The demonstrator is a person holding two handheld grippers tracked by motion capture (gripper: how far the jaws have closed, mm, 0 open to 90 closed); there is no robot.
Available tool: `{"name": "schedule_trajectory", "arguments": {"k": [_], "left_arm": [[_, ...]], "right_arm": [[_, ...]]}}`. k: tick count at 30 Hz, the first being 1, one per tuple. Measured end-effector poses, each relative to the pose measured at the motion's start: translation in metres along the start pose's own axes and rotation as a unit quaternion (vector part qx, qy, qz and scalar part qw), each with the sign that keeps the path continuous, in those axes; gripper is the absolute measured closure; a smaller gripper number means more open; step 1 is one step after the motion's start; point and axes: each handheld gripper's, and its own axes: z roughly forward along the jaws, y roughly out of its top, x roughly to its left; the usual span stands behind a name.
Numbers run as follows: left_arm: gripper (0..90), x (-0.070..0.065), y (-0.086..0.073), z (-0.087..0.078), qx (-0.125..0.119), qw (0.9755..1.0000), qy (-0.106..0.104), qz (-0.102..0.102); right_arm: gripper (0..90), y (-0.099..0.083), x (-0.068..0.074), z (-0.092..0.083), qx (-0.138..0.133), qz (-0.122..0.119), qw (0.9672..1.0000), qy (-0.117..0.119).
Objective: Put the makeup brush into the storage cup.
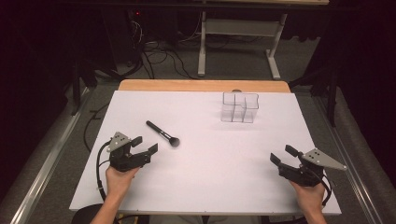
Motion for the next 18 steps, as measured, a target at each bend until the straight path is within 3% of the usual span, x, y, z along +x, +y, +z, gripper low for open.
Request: {"name": "schedule_trajectory", "arguments": {"k": [18], "left_arm": [[26.9, -0.0052, -0.0008, 0.0006, 0.006, 0.9999, -0.003, 0.009]], "right_arm": [[31.6, -0.0003, -0.0003, -0.0004, 0.002, -0.003, 1.0000, 0.002]]}}
